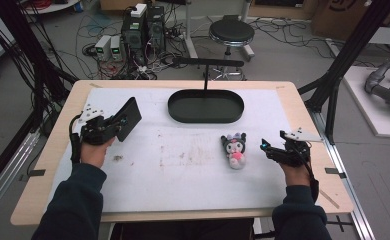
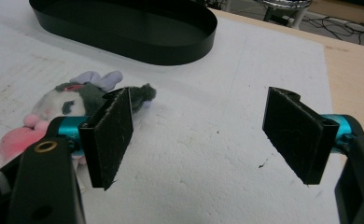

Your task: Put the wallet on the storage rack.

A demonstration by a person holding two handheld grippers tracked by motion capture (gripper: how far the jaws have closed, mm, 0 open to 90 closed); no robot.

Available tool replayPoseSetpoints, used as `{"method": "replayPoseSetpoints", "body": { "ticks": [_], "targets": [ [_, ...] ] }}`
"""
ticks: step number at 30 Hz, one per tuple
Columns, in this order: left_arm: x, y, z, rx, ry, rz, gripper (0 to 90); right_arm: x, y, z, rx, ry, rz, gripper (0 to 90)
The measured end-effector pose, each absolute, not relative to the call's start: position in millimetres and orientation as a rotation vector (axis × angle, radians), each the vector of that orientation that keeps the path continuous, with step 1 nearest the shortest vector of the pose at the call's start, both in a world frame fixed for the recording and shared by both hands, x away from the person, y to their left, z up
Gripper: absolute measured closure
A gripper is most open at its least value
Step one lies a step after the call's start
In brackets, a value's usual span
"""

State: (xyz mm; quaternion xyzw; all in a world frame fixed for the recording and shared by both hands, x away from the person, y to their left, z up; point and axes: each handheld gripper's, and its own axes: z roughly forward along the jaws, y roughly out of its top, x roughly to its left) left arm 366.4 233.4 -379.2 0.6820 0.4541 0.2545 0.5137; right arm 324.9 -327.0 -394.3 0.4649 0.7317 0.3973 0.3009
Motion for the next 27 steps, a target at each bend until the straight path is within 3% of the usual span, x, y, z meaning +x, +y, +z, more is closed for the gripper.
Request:
{"method": "replayPoseSetpoints", "body": {
  "ticks": [15, 27],
  "targets": [
    [425, 176, -352, 1.673, 0.912, 0.592, 75.9, 326, -330, -394, 1.239, 1.939, 1.08, 24.8],
    [472, 122, -362, 1.75, 0.878, 0.553, 76.0, 327, -333, -396, 1.258, 1.938, 1.094, 24.8]
  ]
}}
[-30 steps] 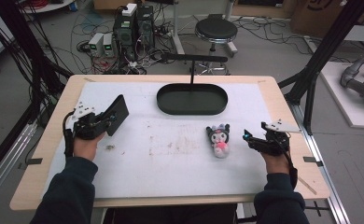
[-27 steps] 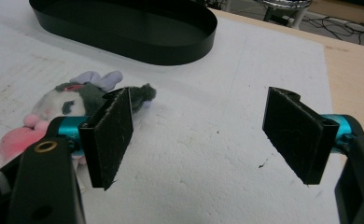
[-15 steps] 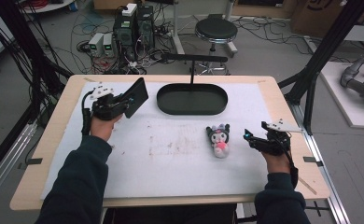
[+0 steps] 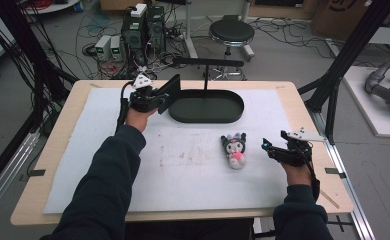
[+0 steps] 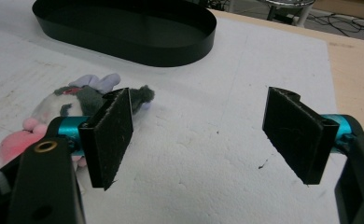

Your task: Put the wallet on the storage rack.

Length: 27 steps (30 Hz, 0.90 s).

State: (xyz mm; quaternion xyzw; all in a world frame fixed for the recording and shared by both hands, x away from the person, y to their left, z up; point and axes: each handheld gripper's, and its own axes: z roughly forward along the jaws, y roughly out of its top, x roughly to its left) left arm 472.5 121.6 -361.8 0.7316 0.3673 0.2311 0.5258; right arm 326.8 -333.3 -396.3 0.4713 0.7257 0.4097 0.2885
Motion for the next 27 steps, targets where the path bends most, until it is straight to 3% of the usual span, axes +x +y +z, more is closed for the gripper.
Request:
{"method": "replayPoseSetpoints", "body": {
  "ticks": [10, 27],
  "targets": [
    [503, 92, -382, 1.78, 0.928, 0.54, 76.0, 323, -336, -396, 1.262, 1.932, 1.095, 24.8],
    [533, 66, -416, 1.836, 1.012, 0.64, 75.5, 322, -338, -397, 1.265, 1.931, 1.097, 24.8]
  ]
}}
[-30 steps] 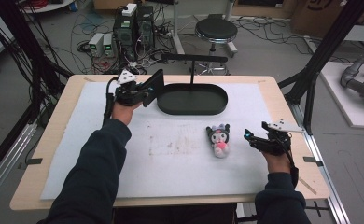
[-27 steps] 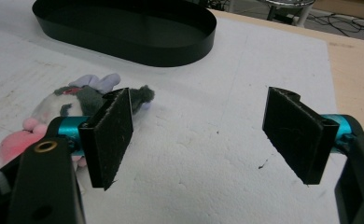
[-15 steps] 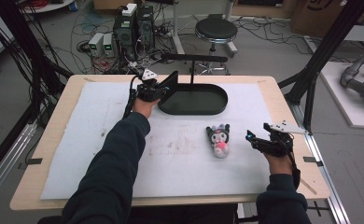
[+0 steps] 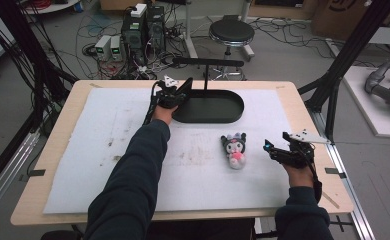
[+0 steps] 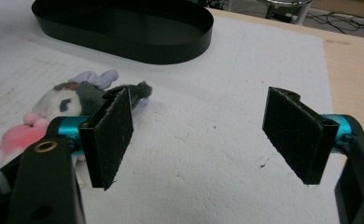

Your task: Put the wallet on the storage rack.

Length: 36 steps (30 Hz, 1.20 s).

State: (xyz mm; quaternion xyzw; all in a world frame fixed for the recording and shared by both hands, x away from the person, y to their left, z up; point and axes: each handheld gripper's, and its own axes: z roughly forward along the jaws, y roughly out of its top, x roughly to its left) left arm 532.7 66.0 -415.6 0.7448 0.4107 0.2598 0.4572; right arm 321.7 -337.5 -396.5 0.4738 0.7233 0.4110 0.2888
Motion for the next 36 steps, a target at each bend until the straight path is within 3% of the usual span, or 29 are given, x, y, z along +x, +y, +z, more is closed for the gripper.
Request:
{"method": "replayPoseSetpoints", "body": {
  "ticks": [9, 29, 32, 34, 36],
  "targets": [
    [519, 72, -407, 1.76, 1.043, 0.488, 52.3, 321, -336, -395, 1.259, 1.932, 1.101, 24.8],
    [511, 69, -421, 1.719, 1.061, 0.343, 52.2, 319, -335, -394, 1.251, 1.937, 1.11, 24.8],
    [513, 65, -425, 1.744, 1.073, 0.362, 47.3, 319, -334, -394, 1.252, 1.939, 1.109, 24.8],
    [513, 63, -427, 1.76, 1.091, 0.373, 39.0, 319, -334, -394, 1.255, 1.938, 1.109, 24.8],
    [512, 62, -427, 1.786, 1.099, 0.377, 37.6, 319, -334, -395, 1.253, 1.939, 1.109, 24.8]
  ]
}}
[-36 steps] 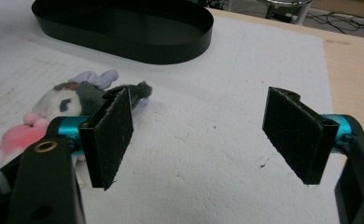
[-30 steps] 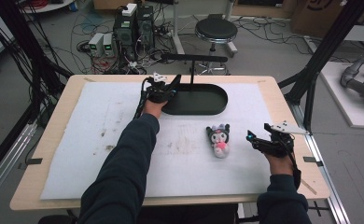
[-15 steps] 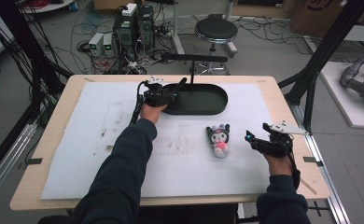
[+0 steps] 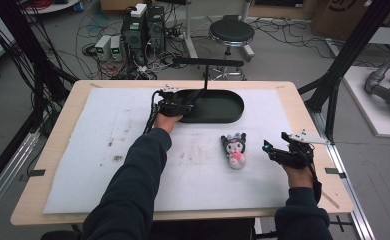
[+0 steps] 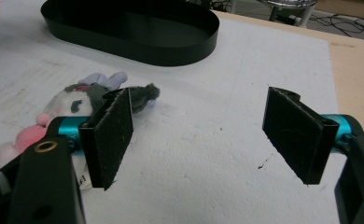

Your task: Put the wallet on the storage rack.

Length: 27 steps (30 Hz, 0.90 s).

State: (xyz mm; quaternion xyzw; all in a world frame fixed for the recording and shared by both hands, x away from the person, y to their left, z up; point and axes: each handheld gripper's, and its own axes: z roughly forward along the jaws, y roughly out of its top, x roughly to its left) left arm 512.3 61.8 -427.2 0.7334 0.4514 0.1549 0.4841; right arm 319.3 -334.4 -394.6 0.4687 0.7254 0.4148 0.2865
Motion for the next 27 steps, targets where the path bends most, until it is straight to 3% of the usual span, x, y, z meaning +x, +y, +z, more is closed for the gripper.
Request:
{"method": "replayPoseSetpoints", "body": {
  "ticks": [3, 6, 13, 27],
  "targets": [
    [511, 64, -424, 1.781, 1.106, 0.35, 33.6, 319, -335, -394, 1.251, 1.939, 1.109, 24.9],
    [506, 70, -412, 1.755, 1.086, 0.368, 21.9, 319, -334, -394, 1.252, 1.942, 1.112, 24.9],
    [477, 98, -384, 1.666, 1.027, 0.408, 21.9, 320, -332, -394, 1.252, 1.945, 1.119, 24.9],
    [407, 162, -372, 1.601, 0.941, 0.504, 21.9, 327, -317, -395, 1.208, 1.98, 1.111, 24.8]
  ]
}}
